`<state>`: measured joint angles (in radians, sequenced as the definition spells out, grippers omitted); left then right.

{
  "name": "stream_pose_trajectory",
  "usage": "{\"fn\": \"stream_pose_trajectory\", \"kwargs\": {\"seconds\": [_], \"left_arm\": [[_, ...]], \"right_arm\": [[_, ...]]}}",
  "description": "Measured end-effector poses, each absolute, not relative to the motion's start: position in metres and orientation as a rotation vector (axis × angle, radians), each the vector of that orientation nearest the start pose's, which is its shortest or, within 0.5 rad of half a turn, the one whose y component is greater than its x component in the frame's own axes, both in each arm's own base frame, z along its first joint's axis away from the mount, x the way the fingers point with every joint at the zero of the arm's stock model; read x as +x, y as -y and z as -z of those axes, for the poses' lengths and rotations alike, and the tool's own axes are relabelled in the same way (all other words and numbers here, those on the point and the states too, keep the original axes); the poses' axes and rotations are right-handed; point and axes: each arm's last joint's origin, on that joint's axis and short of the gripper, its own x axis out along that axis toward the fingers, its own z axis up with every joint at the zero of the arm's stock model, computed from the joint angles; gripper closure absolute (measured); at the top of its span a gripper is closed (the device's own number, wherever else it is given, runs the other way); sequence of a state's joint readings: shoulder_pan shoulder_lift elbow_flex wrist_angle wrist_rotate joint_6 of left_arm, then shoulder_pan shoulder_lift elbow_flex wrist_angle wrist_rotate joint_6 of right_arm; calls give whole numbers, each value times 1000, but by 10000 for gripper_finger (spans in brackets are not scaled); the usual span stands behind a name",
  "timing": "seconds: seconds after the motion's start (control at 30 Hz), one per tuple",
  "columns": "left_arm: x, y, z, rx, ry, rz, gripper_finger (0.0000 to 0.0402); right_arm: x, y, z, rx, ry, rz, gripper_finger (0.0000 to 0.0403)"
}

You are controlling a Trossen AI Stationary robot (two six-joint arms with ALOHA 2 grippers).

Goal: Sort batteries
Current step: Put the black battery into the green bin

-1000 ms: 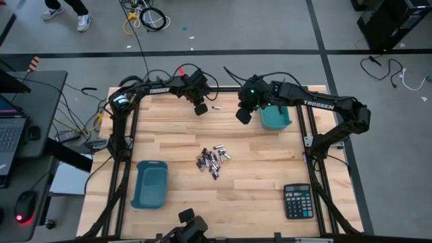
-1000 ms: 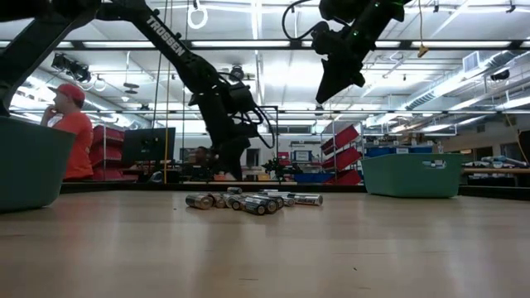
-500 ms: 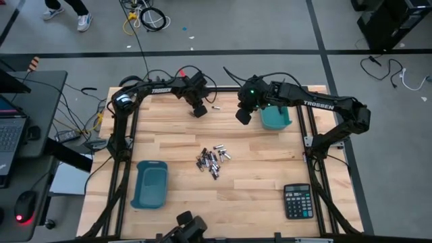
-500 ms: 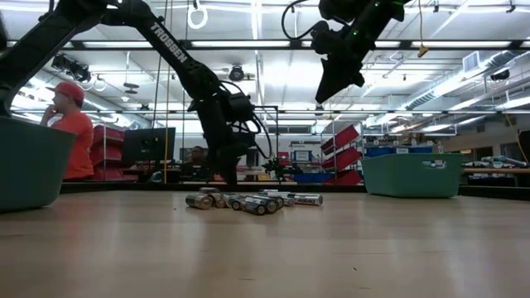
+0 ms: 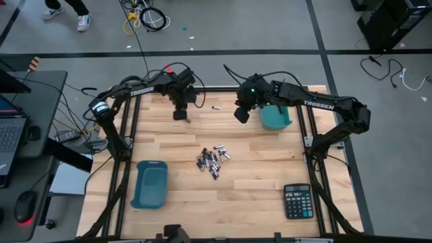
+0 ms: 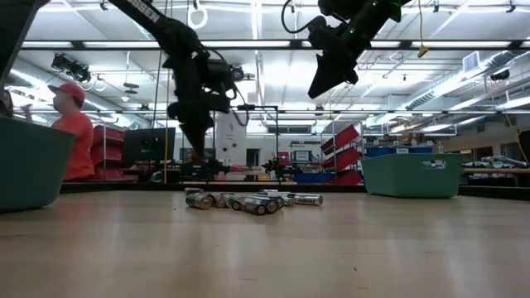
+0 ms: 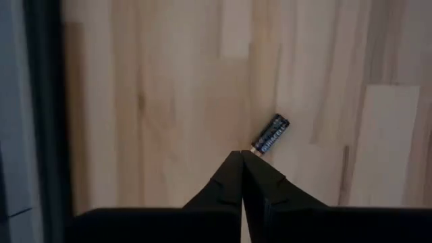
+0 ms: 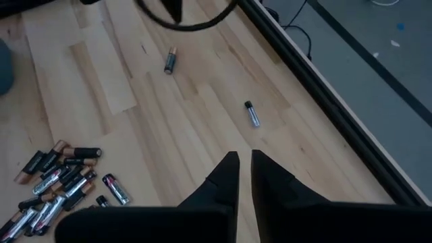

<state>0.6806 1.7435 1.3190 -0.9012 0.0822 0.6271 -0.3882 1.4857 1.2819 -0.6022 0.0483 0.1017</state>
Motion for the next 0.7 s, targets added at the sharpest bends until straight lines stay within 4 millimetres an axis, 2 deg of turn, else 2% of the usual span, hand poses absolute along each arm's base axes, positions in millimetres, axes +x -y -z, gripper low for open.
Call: {"fn": "stream_pose_trajectory", "kwargs": {"seconds": [0.23, 0.47, 0.7], "left_arm": [[254, -192, -196, -11, -1408, -68, 332], [259, -173, -175, 74, -1389, 30, 257], [258, -160, -163, 117, -1437, 58, 237]], "right_arm": [[294, 121, -301, 221, -767, 449, 377], [294, 121, -291, 228, -770, 434, 377], [292, 120, -277, 234, -786, 426, 375]]}}
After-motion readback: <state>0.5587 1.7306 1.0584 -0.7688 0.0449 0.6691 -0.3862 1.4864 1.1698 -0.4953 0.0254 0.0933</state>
